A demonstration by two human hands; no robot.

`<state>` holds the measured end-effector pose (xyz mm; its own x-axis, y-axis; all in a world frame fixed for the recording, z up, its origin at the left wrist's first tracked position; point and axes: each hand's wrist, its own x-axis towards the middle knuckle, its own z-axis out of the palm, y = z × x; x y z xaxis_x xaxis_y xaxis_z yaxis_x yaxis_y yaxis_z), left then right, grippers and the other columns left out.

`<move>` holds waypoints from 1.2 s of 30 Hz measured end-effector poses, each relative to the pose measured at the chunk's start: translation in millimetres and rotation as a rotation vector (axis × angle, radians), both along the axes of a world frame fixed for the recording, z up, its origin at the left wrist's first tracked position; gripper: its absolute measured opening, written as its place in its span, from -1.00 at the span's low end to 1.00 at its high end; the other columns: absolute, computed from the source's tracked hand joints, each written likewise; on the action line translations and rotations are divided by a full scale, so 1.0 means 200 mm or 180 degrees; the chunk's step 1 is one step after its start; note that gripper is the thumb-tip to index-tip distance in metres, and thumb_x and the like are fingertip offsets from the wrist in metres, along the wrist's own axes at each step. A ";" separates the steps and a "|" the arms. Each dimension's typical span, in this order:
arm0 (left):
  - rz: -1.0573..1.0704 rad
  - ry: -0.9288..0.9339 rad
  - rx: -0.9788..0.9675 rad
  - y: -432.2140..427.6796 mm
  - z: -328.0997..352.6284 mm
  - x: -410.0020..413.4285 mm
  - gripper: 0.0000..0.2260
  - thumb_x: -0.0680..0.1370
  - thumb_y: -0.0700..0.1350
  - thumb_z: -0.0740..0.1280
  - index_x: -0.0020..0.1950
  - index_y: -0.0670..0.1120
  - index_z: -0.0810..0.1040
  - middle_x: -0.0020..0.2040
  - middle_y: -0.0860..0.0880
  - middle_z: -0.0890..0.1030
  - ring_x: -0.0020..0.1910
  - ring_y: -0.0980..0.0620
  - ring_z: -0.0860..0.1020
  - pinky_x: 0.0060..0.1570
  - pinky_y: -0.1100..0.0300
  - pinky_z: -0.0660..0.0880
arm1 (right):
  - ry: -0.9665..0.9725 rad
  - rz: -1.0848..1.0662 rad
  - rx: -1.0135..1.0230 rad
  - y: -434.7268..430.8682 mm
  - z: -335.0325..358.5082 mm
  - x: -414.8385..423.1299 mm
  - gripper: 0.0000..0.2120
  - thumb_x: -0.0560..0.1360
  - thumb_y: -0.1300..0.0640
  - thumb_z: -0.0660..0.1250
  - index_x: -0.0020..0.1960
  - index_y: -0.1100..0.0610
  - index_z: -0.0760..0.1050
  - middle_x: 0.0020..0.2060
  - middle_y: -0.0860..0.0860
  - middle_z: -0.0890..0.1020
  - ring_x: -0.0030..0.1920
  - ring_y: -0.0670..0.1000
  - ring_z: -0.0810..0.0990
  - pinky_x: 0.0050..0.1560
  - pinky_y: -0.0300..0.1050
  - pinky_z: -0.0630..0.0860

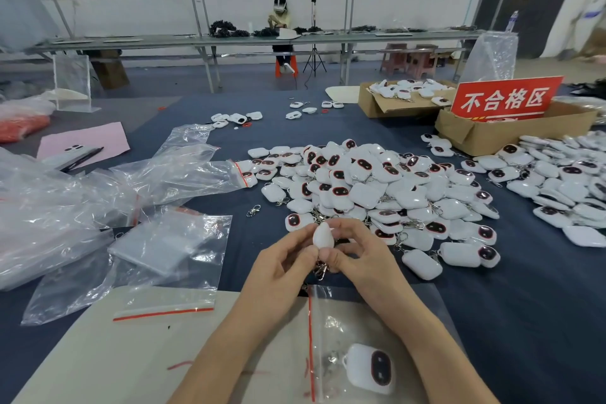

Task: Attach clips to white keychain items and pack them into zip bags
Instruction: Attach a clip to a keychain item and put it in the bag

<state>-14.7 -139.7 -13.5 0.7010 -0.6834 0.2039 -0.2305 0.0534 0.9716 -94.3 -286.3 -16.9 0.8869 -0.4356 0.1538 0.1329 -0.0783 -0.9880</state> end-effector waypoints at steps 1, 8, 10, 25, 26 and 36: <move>-0.0083 -0.0066 -0.0035 0.00 0.00 -0.01 -0.71 0.67 -0.15 0.29 0.35 0.12 0.57 0.19 0.17 0.68 0.22 0.18 0.61 0.23 0.28 0.52 | 0.0013 -0.0067 -0.0021 0.00 -0.01 0.00 -0.68 0.38 0.01 0.54 0.10 -0.08 0.59 -0.09 -0.05 0.68 -0.16 -0.04 0.67 -0.15 -0.21 0.59; 0.0101 -0.0398 0.0156 -0.02 -0.03 -0.01 -0.64 0.64 -0.11 0.34 0.41 0.17 0.49 -0.04 0.16 0.66 -0.03 0.17 0.62 0.06 0.28 0.54 | -0.0052 -0.0230 0.0117 0.01 -0.04 0.01 -0.81 0.55 0.18 0.43 0.14 0.00 0.59 -0.33 0.04 0.65 -0.30 0.00 0.66 -0.20 -0.15 0.63; 0.0234 -0.0444 0.0197 -0.02 -0.04 -0.01 -0.62 0.64 -0.13 0.34 0.42 0.18 0.48 -0.21 0.17 0.59 -0.19 0.14 0.55 -0.07 0.25 0.53 | -0.0103 -0.0234 0.0162 0.00 -0.03 0.00 -0.81 0.57 0.19 0.39 0.15 -0.02 0.62 -0.32 0.06 0.64 -0.28 0.00 0.66 -0.19 -0.15 0.63; 0.0312 0.0300 -0.0263 -0.03 -0.03 -0.02 -0.79 0.58 0.02 0.34 0.08 0.05 0.75 -0.36 -0.08 0.63 -0.39 0.07 0.55 -0.36 0.25 0.52 | -0.0148 -0.0191 0.0438 0.01 -0.01 0.00 -0.85 0.60 0.29 0.33 0.02 0.10 0.64 -0.33 0.10 0.66 -0.35 0.02 0.61 -0.29 -0.19 0.61; 0.0343 0.0322 -0.0266 -0.03 -0.04 -0.02 -0.77 0.55 0.06 0.34 0.06 0.06 0.76 -0.38 -0.08 0.62 -0.40 0.07 0.54 -0.37 0.24 0.52 | -0.0143 -0.0193 0.0439 0.01 -0.01 0.00 -0.85 0.60 0.29 0.32 0.00 0.12 0.64 -0.33 0.12 0.66 -0.36 0.02 0.60 -0.31 -0.19 0.61; 0.0614 0.0284 -0.0326 -0.05 -0.05 -0.02 -0.74 0.63 -0.13 0.35 0.16 0.24 0.67 -0.06 0.03 0.74 -0.16 0.01 0.70 -0.05 0.13 0.65 | -0.0231 -0.0146 0.0581 0.03 0.01 0.00 -0.76 0.59 0.28 0.35 -0.09 0.00 0.69 -0.12 -0.04 0.72 -0.08 -0.05 0.71 -0.11 -0.15 0.66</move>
<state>-19.0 -149.1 -24.2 0.8349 -0.5141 0.1968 -0.1595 0.1162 0.9803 -94.7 -280.4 -15.1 0.8549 -0.5019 0.1313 0.2046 0.0937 -0.9743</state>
